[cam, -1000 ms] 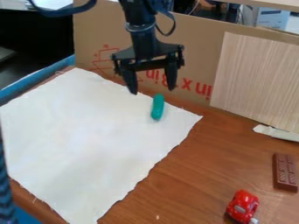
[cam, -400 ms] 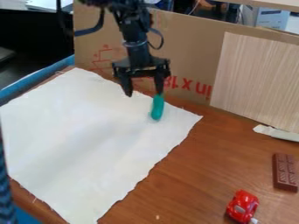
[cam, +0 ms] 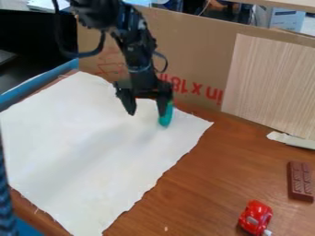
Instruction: Removed blue figure from cloth to the right of the table
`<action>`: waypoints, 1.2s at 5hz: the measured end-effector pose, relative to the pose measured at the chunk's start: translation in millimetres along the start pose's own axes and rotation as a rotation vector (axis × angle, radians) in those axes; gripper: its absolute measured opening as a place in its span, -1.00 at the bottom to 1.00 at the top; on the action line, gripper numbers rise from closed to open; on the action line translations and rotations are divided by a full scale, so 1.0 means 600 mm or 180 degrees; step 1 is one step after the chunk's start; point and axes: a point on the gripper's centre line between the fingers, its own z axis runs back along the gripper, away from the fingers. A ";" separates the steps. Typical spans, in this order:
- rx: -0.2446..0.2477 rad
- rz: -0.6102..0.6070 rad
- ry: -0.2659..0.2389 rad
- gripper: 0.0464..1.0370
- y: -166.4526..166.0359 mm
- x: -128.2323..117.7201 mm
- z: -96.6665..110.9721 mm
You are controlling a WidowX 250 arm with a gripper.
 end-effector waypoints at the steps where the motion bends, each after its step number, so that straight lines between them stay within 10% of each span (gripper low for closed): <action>1: -0.0086 -0.0064 -0.0073 0.93 -0.020 -0.015 -0.014; 6: -0.0105 0.0154 -0.0387 0.93 -0.046 0.045 0.018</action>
